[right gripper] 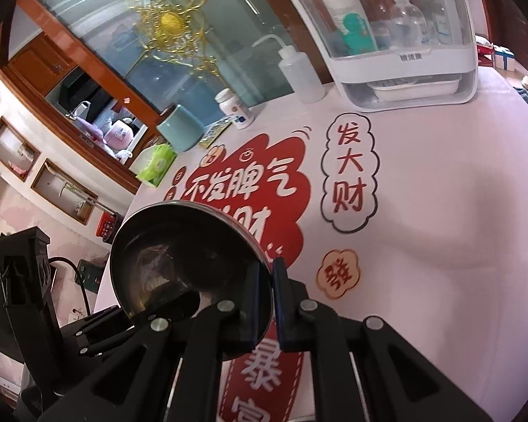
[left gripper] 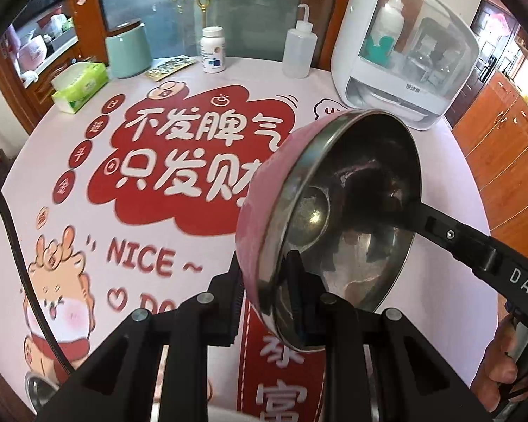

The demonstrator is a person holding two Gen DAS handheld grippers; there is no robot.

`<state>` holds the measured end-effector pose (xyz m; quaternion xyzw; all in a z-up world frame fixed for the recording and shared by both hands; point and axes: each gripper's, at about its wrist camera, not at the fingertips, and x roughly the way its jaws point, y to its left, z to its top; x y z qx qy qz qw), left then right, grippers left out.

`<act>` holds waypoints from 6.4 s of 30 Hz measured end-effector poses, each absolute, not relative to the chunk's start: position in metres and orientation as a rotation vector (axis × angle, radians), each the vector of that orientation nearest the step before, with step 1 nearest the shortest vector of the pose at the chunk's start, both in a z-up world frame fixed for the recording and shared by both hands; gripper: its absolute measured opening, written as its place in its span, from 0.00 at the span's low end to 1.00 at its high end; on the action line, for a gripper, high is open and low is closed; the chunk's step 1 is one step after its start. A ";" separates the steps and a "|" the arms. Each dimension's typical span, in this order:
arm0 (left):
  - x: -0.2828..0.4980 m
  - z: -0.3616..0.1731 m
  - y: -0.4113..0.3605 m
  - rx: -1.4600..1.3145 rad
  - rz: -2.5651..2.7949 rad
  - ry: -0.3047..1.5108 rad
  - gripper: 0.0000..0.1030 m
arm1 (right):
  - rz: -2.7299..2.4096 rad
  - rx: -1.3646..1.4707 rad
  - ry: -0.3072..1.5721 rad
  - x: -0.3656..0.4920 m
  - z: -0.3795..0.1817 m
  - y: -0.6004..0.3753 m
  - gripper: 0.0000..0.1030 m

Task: Organize plates and bowls

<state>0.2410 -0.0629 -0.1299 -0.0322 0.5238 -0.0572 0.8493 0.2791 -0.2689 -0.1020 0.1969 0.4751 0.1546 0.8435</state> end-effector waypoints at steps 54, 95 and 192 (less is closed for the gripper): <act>0.011 -0.142 0.207 -0.179 0.117 1.257 0.22 | 0.576 0.317 1.295 0.100 -0.125 0.006 0.07; 0.044 -0.174 0.246 0.004 -0.150 1.324 0.34 | 0.294 0.467 1.266 0.067 -0.151 0.035 0.10; 0.076 -0.136 -0.033 -0.017 -0.259 1.193 0.71 | 0.121 0.468 1.175 0.051 -0.132 -0.256 0.44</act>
